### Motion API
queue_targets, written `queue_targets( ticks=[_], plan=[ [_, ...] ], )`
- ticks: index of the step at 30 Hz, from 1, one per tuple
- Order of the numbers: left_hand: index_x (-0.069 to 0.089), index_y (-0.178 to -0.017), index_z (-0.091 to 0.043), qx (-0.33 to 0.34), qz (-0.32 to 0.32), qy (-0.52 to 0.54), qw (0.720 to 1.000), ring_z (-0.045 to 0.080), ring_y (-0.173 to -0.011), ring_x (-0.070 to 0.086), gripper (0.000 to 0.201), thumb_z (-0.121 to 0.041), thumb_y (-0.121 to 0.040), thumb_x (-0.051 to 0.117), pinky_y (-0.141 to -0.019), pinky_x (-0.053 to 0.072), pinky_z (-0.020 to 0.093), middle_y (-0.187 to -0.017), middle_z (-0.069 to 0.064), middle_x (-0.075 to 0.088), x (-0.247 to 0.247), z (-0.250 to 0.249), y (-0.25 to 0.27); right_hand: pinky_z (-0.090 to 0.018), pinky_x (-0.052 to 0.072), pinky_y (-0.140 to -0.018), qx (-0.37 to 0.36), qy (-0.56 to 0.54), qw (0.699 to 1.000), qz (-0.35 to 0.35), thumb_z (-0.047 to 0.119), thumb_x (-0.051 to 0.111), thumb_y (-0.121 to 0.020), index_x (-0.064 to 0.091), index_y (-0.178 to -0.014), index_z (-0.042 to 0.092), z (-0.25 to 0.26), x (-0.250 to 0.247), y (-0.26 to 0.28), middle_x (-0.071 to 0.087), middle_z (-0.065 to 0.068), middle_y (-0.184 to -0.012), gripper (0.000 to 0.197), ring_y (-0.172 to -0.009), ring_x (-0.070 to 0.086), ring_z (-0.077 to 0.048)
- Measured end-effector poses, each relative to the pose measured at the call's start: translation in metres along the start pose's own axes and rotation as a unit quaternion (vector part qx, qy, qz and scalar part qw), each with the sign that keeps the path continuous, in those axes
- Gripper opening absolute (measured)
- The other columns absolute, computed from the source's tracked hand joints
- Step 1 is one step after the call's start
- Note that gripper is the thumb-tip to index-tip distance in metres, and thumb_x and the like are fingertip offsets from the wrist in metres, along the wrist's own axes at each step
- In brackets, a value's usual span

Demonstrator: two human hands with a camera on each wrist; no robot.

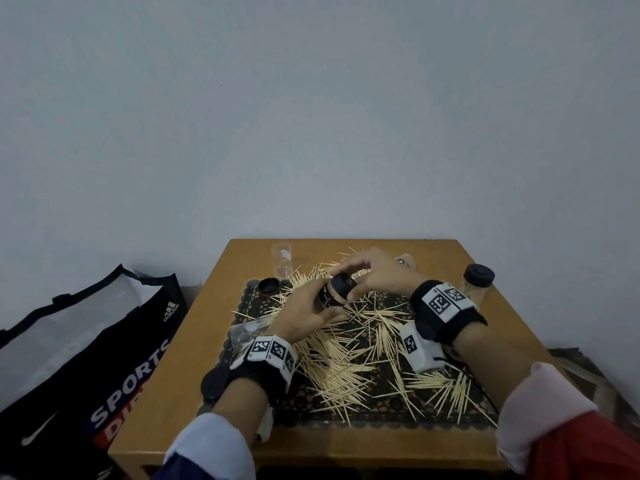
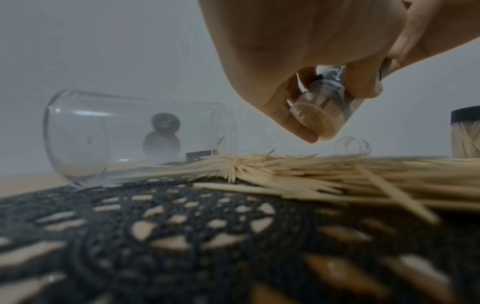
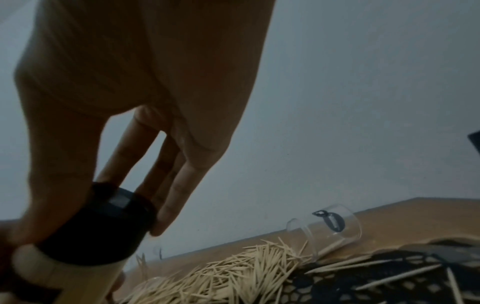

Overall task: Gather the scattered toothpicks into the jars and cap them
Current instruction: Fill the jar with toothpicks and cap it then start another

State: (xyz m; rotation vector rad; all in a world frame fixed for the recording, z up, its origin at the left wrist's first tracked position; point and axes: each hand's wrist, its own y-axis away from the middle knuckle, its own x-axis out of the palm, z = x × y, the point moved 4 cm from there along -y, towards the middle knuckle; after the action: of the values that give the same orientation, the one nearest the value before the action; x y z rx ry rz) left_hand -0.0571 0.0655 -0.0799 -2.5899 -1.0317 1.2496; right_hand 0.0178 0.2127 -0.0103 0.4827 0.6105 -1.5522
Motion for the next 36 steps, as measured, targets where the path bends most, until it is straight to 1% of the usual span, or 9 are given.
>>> queue_targets(
  ticks=[4,9,14,18,22,26,30,33,36],
  plan=[
    [0.058,-0.123,-0.011,0.009,0.019,-0.011,1.0,0.003,-0.079,0.053,0.05,-0.038,-0.085,0.074,-0.066,0.037,0.018,-0.101,0.001,0.064,0.002,-0.001,0.0,-0.014,0.049,-0.087,-0.002,0.014,1.0,0.008,0.011,0.087,-0.064,0.073,-0.11,0.018,-0.002,-0.002,0.005,0.074,0.004,-0.102,0.048,-0.098,0.067,-0.006],
    [0.051,-0.126,-0.015,-0.011,0.012,0.012,1.0,0.011,-0.089,0.054,0.051,-0.043,-0.085,0.066,-0.074,0.041,0.022,-0.107,0.0,0.057,0.001,-0.002,0.001,-0.026,0.059,-0.071,0.065,-0.04,0.997,0.007,0.029,0.078,-0.079,0.063,-0.119,0.013,-0.014,0.002,0.006,0.069,-0.008,-0.103,0.046,-0.082,0.071,-0.015],
    [0.048,-0.117,-0.017,-0.026,0.027,-0.022,0.999,0.018,-0.09,0.056,0.052,-0.028,-0.075,0.077,-0.074,0.045,0.025,-0.106,0.002,0.056,0.001,0.001,0.0,-0.019,0.052,-0.049,0.108,-0.06,0.992,-0.02,0.045,0.071,-0.081,0.062,-0.105,0.004,-0.018,0.014,0.004,0.072,-0.012,-0.071,0.049,-0.054,0.068,-0.018],
    [0.049,-0.104,-0.018,-0.019,0.011,-0.035,0.999,0.014,-0.076,0.055,0.044,-0.006,-0.072,0.077,-0.06,0.036,0.012,-0.092,-0.002,0.058,-0.003,0.004,0.0,-0.02,0.054,-0.055,0.1,-0.075,0.992,-0.02,0.034,0.078,-0.077,0.063,-0.109,0.008,-0.019,0.017,0.0,0.071,-0.014,-0.089,0.044,-0.062,0.071,-0.019],
    [0.051,-0.102,-0.014,-0.014,0.014,-0.033,0.999,0.003,-0.065,0.051,0.042,-0.007,-0.07,0.077,-0.054,0.036,0.012,-0.081,-0.005,0.057,-0.002,0.002,0.001,-0.02,0.053,-0.073,0.047,-0.071,0.996,-0.008,0.012,0.085,-0.068,0.065,-0.111,0.015,-0.015,0.013,0.006,0.066,-0.004,-0.105,0.047,-0.084,0.068,-0.013],
    [0.052,-0.096,-0.015,-0.016,0.026,-0.03,0.999,0.002,-0.061,0.05,0.037,-0.009,-0.069,0.077,-0.052,0.035,0.011,-0.074,-0.009,0.055,0.0,0.001,0.001,-0.01,0.048,-0.073,0.005,-0.044,0.999,-0.014,0.001,0.088,-0.058,0.07,-0.104,0.019,-0.013,0.012,0.009,0.069,0.007,-0.105,0.052,-0.1,0.063,-0.012],
    [0.051,-0.098,-0.018,0.006,0.02,-0.041,0.999,0.002,-0.064,0.05,0.037,-0.009,-0.071,0.076,-0.056,0.037,0.011,-0.079,-0.007,0.056,-0.001,-0.004,0.001,-0.027,0.058,-0.064,0.054,-0.091,0.994,-0.034,0.034,0.082,-0.073,0.068,-0.105,0.012,-0.018,0.017,0.01,0.072,-0.012,-0.087,0.041,-0.071,0.071,-0.022],
    [0.055,-0.105,-0.014,0.028,-0.005,-0.062,0.998,0.008,-0.071,0.052,0.042,-0.008,-0.069,0.077,-0.061,0.035,0.008,-0.088,-0.004,0.057,-0.004,-0.006,0.0,-0.021,0.044,-0.038,0.12,-0.127,0.983,-0.052,0.052,0.06,-0.088,0.062,-0.1,-0.001,-0.019,0.03,0.012,0.064,-0.014,-0.058,0.054,-0.041,0.058,-0.019],
    [0.056,-0.109,-0.008,0.03,0.001,-0.082,0.996,0.011,-0.072,0.051,0.043,-0.008,-0.07,0.076,-0.061,0.035,0.008,-0.088,-0.004,0.055,-0.004,-0.006,0.002,-0.019,0.034,-0.036,0.175,-0.067,0.979,-0.084,0.056,0.04,-0.096,0.062,-0.094,-0.003,-0.021,0.039,0.012,0.054,-0.005,-0.047,0.063,-0.032,0.043,-0.015]
  ],
)
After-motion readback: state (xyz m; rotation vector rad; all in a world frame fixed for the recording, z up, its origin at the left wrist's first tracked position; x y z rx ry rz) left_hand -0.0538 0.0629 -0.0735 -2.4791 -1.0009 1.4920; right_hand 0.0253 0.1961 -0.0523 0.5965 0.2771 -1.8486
